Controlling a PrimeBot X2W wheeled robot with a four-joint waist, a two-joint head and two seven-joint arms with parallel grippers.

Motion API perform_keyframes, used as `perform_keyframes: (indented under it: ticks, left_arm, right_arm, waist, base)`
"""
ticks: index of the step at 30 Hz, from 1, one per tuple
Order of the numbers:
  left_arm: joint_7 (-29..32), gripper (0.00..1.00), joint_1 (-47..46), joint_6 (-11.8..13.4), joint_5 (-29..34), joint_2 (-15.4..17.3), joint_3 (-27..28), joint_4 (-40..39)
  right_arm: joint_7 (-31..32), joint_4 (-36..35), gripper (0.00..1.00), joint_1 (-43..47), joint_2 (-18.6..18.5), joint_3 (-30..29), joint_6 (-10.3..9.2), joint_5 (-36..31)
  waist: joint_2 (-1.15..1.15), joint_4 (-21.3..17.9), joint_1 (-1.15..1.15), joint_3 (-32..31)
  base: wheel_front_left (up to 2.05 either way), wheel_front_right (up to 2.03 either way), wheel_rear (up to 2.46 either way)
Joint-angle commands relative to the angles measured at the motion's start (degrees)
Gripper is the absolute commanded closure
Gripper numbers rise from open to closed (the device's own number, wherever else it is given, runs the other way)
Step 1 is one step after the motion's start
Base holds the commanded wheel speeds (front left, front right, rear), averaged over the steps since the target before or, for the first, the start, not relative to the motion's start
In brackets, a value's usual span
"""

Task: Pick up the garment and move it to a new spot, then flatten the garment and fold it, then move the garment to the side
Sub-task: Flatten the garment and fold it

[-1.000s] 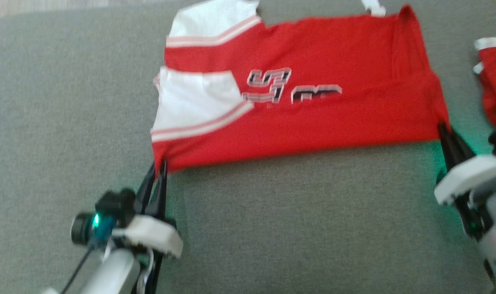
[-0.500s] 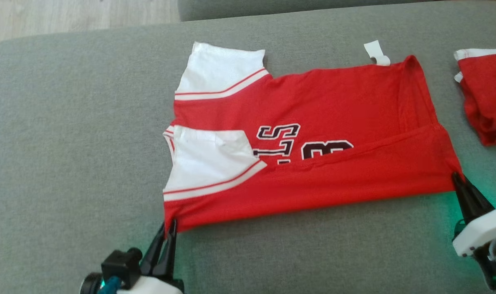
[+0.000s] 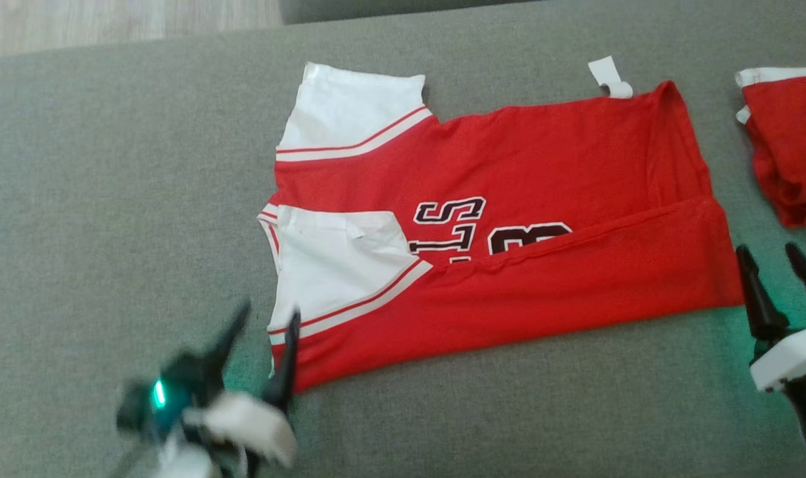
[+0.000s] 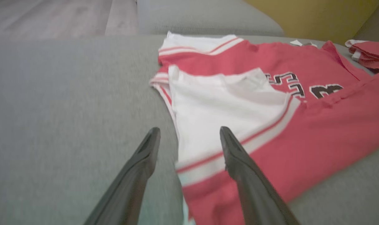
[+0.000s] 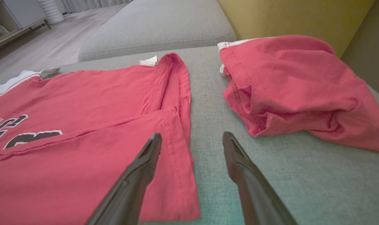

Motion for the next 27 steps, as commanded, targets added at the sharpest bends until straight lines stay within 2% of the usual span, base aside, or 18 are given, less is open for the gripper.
perform_keyframes:
  ticks: [1, 4, 8, 11, 13, 18, 23, 27]
  left_arm:
    - [1.34, 0.0, -7.11, -0.89, 1.61, 2.9, 2.44, -2.65]
    - [5.53, 0.0, -15.81, -3.25, 3.06, 5.14, 2.69, -4.36]
    - [14.39, 0.0, -29.17, -9.88, 2.98, 8.02, 1.88, -3.97]
    - [21.42, 0.0, -38.91, -14.61, 0.64, 8.5, 1.91, -1.11]
    - [25.83, 0.0, -44.64, -16.47, -1.3, 8.26, 1.85, 1.49]
    - [35.86, 0.0, -55.1, -18.65, -5.67, 8.2, 0.1, 9.48]
    - [39.98, 0.0, -59.83, -19.08, -6.37, 9.78, -1.66, 15.68]
    - [40.15, 0.0, -62.51, -19.2, -4.87, 11.95, -3.23, 20.53]
  right_arm:
    - [-0.09, -2.8, 0.0, 0.27, -1.36, -0.7, -0.05, -1.02]
    - [0.6, -5.07, 0.0, -0.13, -0.84, -2.05, -0.05, -2.14]
    - [1.63, -8.36, 0.0, -1.28, -0.35, -2.75, -0.05, -3.35]
    - [2.39, -10.31, 0.0, -2.71, -0.29, -2.58, -0.05, -4.12]
    - [2.65, -11.36, 0.0, -3.84, -0.21, -2.24, -0.05, -4.33]
    - [2.69, -12.19, 0.0, -6.77, 0.25, -0.68, -0.05, -4.41]
    - [1.99, -11.52, 0.0, -8.54, 0.92, 0.78, -0.05, -4.29]
    - [1.18, -10.52, 0.0, -9.82, 1.56, 2.14, -0.05, -4.06]
  waist:
    - [0.0, -0.02, 0.0, 1.04]
    - [0.0, -0.19, 0.0, 2.98]
    - [0.0, -1.05, 0.0, 6.84]
    - [0.0, -2.18, 0.0, 10.07]
    - [0.0, -3.18, 0.0, 12.18]
    - [0.0, -6.1, 0.0, 16.1]
    - [0.0, -8.66, 0.0, 18.03]
    - [0.0, -11.17, 0.0, 19.54]
  base:
    - [0.0, 0.0, 0.0]
    - [0.0, 0.0, 0.0]
    - [0.0, 0.0, 0.0]
    - [0.0, 0.0, 0.0]
    - [0.0, 0.0, 0.0]
    - [0.0, 0.0, 0.0]
    - [0.0, 0.0, 0.0]
    - [0.0, 0.0, 0.0]
